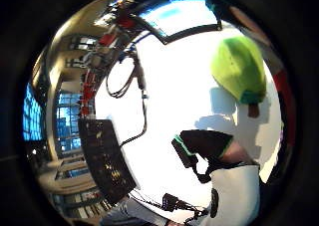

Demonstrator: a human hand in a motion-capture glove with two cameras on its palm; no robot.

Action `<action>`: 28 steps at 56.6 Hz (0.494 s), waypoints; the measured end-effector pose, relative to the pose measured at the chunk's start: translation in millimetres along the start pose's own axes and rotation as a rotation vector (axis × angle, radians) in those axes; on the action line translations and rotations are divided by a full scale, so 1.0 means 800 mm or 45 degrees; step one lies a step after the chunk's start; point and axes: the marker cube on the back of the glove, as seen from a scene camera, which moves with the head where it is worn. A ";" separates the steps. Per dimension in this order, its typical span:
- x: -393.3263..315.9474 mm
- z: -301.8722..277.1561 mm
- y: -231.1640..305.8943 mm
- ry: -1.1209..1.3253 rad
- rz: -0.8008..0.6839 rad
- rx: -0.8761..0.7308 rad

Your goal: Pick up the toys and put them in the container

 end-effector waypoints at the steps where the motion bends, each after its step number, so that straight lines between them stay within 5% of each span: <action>1: 0.000 0.003 -0.003 -0.009 0.008 -0.013; 15: -0.004 0.043 -0.035 -0.192 -0.014 -0.008; 28: -0.030 0.049 -0.044 -0.037 -0.129 0.285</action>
